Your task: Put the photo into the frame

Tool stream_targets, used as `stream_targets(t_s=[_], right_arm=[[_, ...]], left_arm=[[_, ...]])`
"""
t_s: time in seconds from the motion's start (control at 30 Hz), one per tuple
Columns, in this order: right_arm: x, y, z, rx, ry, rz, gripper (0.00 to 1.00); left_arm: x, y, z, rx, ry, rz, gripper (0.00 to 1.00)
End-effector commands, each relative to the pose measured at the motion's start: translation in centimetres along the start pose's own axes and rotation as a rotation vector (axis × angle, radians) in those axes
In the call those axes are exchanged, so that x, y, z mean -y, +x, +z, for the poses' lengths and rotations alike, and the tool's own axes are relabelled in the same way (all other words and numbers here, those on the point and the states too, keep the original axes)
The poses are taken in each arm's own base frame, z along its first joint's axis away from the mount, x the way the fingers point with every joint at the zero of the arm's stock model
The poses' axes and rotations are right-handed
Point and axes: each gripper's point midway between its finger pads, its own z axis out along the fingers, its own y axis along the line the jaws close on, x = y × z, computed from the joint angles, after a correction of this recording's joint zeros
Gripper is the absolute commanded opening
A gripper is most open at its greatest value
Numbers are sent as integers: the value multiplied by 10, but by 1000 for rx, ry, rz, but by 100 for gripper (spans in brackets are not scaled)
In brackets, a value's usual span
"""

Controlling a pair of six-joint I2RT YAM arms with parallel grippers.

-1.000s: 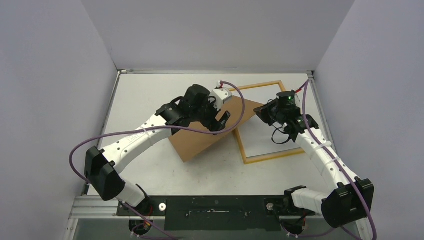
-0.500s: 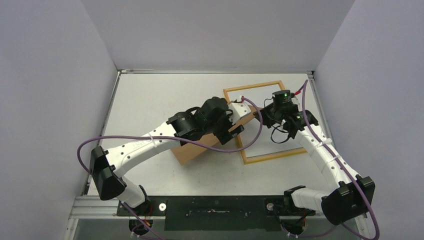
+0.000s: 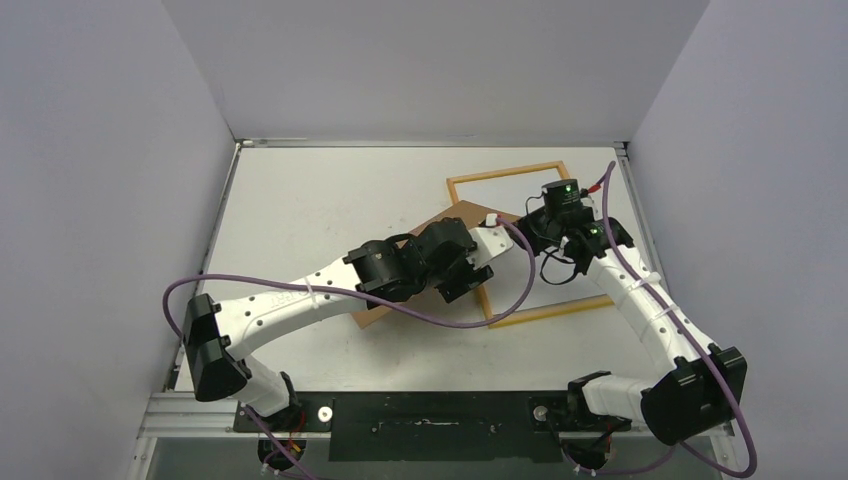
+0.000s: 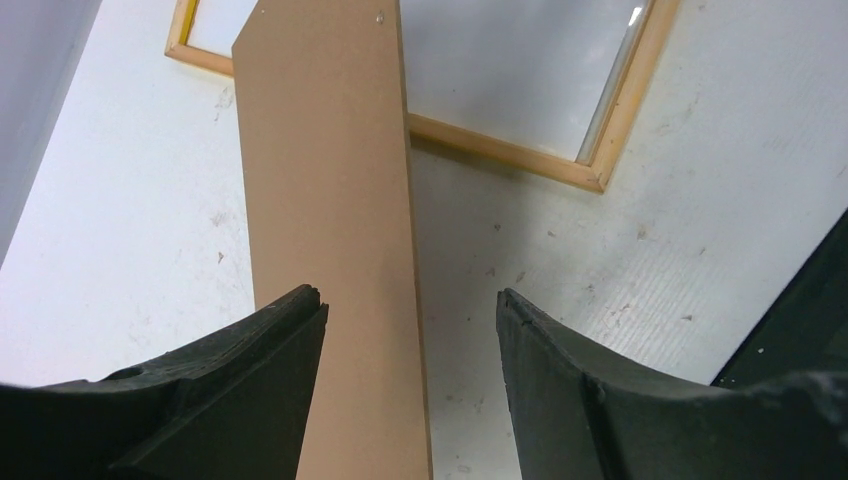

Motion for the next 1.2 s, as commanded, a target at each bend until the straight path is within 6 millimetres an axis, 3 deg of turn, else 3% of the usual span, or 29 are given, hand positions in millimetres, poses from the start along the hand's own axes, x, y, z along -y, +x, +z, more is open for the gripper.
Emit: stream_targets(t_s=[0.0,0.27,0.5,0.67,0.7,0.77,0.9,0.97,1.03,1.17], right_arm=[[-5,2,-2,-10,12,9,0],[-10,9,-7,-46,-12,39,0],[-12,12,-8,-64,-26,59,0],[-13,14,-7,-76,-41,76,0],[-14,15,-8,-78,-47,80,0],[-16,15,-9,-76,-60,88,9],[-32,7,-17,-54,-133,82,49],[-42,1,-23,-38,-176,72,63],[-50,-5,-28,-23,-206,58,73],[-73,-21,-45,22,-311,10,80]], left_arm=[[-11,9,2,-32,-85,-4,61],[-22,35,22,-120,-180,61,52],[-23,36,24,-152,-177,120,27],[-25,34,23,-170,-172,141,0],[-25,34,22,-172,-171,143,0],[-26,33,20,-173,-175,149,0],[-29,29,16,-168,-179,157,0],[-33,27,13,-168,-192,162,0],[-38,27,12,-171,-204,158,0],[-56,20,5,-152,-227,115,0]])
